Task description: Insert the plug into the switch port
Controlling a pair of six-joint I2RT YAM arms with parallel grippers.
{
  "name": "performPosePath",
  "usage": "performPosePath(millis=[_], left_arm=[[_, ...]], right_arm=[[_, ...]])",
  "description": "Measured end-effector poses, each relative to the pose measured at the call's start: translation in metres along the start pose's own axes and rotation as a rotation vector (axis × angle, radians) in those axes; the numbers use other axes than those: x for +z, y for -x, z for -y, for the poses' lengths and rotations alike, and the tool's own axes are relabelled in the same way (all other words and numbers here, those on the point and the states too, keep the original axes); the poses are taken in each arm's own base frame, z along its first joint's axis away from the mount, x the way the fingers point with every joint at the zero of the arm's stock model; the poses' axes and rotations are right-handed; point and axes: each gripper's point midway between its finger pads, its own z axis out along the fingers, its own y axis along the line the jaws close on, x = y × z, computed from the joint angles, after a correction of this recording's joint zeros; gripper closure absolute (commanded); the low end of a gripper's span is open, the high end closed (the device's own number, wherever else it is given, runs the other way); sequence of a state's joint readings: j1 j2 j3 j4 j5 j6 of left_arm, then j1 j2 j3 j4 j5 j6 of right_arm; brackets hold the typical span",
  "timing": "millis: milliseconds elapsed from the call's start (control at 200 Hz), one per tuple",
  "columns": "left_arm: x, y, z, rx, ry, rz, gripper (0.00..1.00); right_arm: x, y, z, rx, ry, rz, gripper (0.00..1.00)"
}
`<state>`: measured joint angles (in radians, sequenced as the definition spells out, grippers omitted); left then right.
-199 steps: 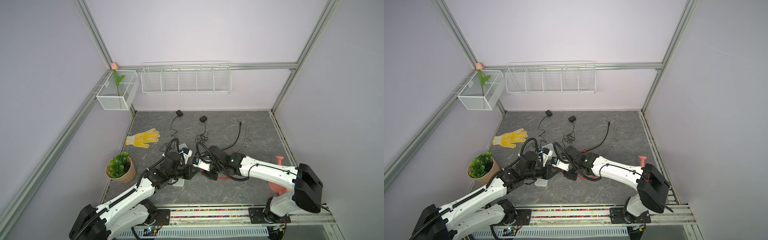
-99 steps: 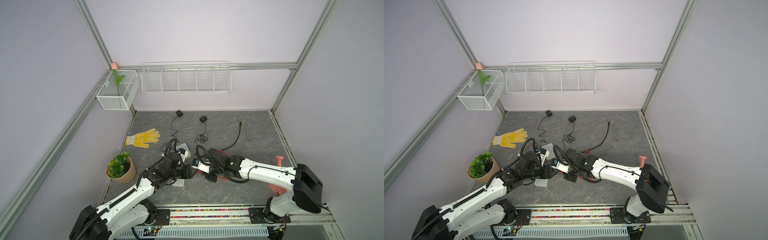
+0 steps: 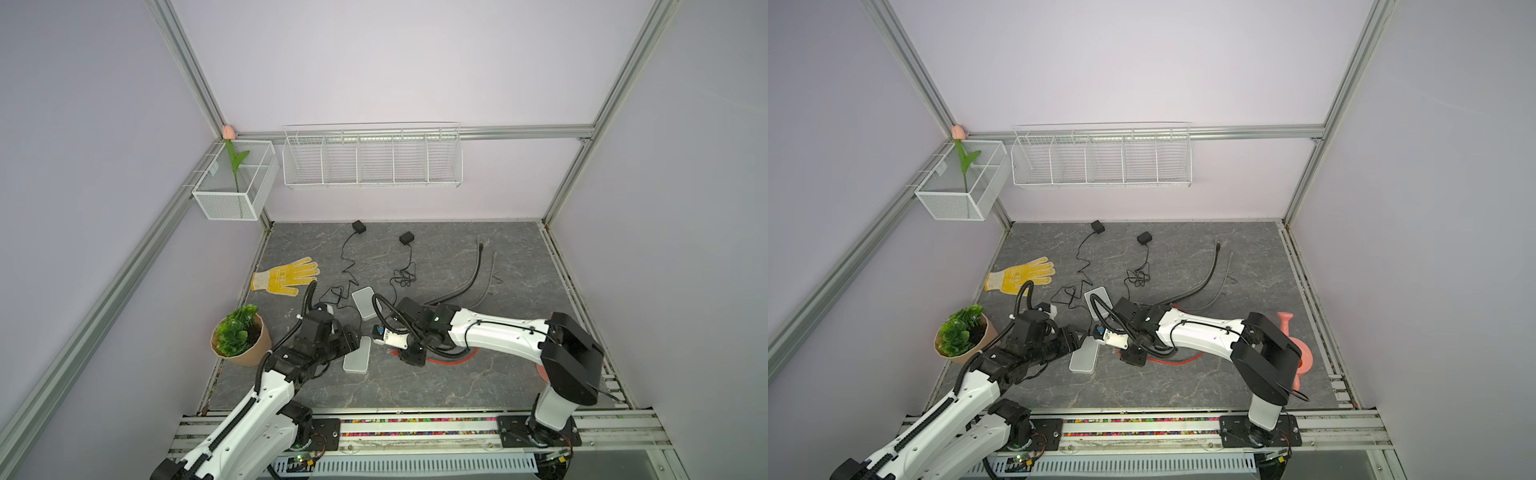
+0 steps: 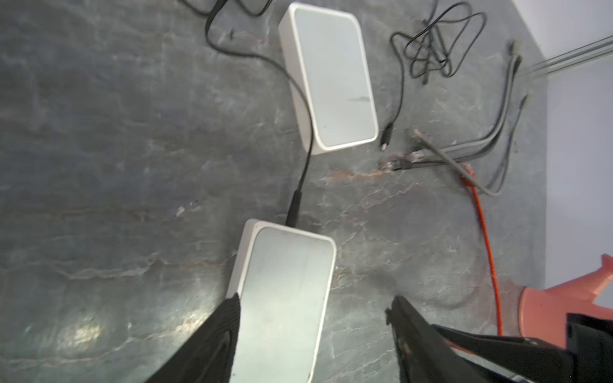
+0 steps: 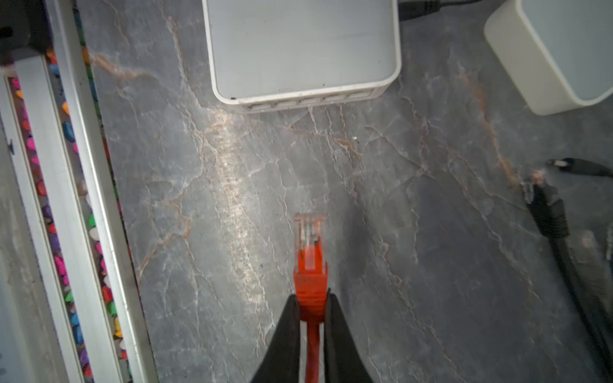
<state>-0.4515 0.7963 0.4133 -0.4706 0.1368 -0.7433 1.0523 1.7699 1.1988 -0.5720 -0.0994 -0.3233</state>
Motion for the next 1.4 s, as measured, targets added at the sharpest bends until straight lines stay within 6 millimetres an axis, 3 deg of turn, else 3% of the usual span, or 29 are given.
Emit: performPosePath(millis=[195, 405, 660, 915, 1125, 1400], left_arm=[[0.007, -0.019, -0.025, -0.051, 0.046, -0.017, 0.41], [0.007, -0.019, -0.027, -0.074, 0.032, 0.012, 0.54], [0.015, -0.024, -0.028, -0.077, 0.029, -0.024, 0.54], [0.019, -0.033, -0.034, -0.075, 0.038, -0.050, 0.54], [0.022, -0.039, -0.036, -0.075, 0.028, -0.064, 0.63], [0.023, -0.039, -0.034, -0.074, 0.009, -0.063, 0.64]], right_arm=[[0.018, 0.004, -0.014, -0.027, 0.054, -0.052, 0.90], [0.035, 0.011, -0.023, -0.044, 0.089, -0.073, 0.92], [0.039, 0.022, -0.027, -0.058, 0.103, -0.067, 0.93], [0.050, 0.015, -0.034, -0.062, 0.117, -0.101, 0.93], [0.050, 0.017, -0.035, -0.063, 0.114, -0.101, 0.93], [0.046, 0.029, -0.030, -0.068, 0.091, -0.077, 0.93]])
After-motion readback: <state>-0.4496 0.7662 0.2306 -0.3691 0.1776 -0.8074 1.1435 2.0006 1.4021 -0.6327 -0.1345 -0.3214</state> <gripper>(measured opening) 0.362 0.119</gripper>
